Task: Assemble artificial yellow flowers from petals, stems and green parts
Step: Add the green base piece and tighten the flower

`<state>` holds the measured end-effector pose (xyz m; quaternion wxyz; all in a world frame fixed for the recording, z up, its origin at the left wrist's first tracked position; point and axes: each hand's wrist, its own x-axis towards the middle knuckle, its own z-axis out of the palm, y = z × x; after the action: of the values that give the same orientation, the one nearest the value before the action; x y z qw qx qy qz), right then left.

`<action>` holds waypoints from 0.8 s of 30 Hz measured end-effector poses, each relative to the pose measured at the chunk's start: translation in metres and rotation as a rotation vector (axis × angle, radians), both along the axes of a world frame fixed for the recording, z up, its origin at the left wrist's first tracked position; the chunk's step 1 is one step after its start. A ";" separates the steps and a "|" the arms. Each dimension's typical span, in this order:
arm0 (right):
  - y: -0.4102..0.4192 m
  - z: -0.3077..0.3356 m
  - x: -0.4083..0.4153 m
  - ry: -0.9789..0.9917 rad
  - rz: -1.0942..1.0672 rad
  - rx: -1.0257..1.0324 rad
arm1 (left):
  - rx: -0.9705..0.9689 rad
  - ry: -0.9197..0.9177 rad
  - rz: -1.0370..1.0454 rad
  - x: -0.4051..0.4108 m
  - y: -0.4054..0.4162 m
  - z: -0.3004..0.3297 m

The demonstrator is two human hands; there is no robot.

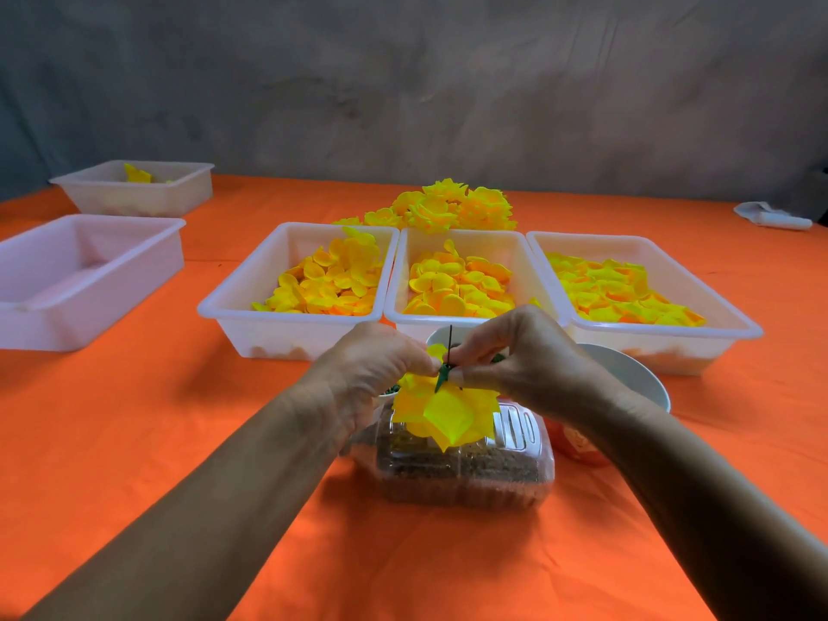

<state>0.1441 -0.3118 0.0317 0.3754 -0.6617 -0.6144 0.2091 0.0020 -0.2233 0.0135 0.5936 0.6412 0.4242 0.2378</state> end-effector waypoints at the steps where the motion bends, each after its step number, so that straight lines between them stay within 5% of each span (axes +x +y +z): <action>1: 0.000 0.000 0.000 -0.025 -0.009 -0.004 | 0.011 0.007 -0.001 0.000 0.001 0.000; 10: 0.001 0.000 -0.002 -0.084 -0.026 -0.017 | 0.028 0.039 0.036 0.003 -0.004 0.007; 15: -0.004 0.004 -0.001 0.180 -0.005 -0.076 | -0.039 -0.031 0.057 -0.002 -0.008 0.000; 24: -0.003 0.005 -0.004 0.286 -0.044 -0.126 | -0.001 0.004 0.032 -0.001 -0.007 0.001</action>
<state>0.1406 -0.3147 0.0365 0.4214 -0.6607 -0.5257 0.3309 0.0005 -0.2305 0.0149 0.5891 0.6346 0.4357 0.2458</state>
